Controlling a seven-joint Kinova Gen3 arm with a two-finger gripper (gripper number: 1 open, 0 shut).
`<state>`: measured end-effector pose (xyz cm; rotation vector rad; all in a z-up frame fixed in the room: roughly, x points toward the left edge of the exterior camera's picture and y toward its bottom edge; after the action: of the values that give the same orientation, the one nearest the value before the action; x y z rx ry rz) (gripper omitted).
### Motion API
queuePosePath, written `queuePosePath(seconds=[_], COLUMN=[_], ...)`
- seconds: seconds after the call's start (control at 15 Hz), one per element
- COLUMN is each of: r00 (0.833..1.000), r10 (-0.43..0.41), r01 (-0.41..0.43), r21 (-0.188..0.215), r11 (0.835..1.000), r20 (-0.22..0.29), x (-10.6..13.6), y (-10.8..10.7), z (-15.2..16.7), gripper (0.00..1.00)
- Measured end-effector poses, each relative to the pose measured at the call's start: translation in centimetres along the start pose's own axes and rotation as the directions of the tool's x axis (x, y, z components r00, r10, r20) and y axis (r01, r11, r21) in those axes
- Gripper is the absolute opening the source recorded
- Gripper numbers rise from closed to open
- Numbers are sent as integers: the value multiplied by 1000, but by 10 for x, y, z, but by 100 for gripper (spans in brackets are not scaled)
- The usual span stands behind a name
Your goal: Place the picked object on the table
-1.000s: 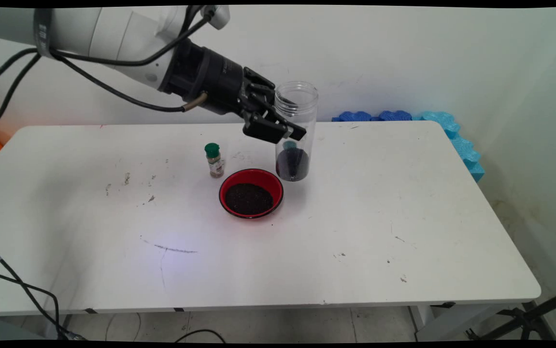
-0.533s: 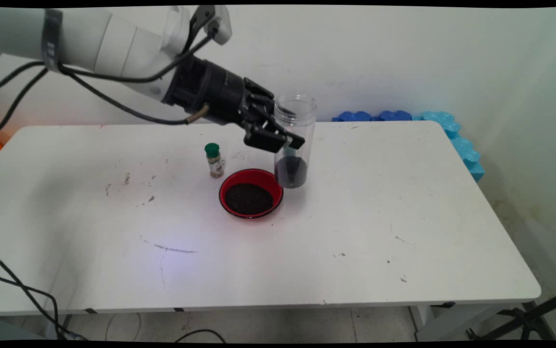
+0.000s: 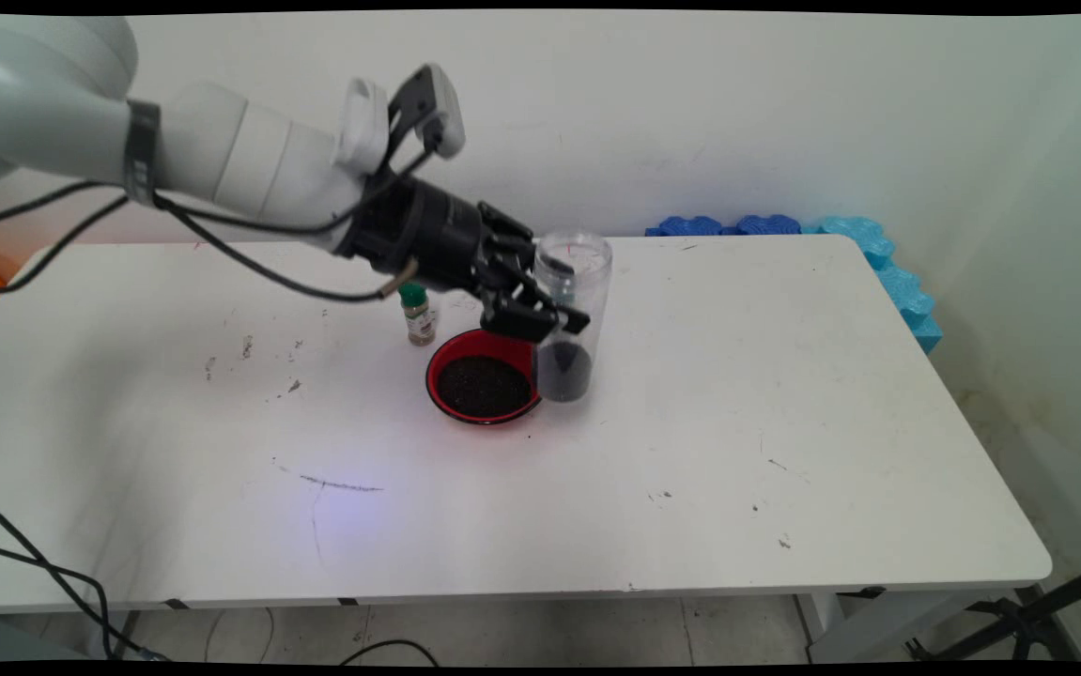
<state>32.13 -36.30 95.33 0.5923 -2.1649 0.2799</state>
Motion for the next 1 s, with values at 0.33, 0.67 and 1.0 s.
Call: queuePosePath(seconds=[0.33,0.67,1.0], r00=[1000,999,999], r10=[-5,-20,-25], r01=[6,21,26], r21=[-17,-29,-38], r11=[1000,999,999], r20=[16,24,29], x=[-20,-41,-63], y=[9,17,24], z=[16,32,50], gripper=[0,0,0])
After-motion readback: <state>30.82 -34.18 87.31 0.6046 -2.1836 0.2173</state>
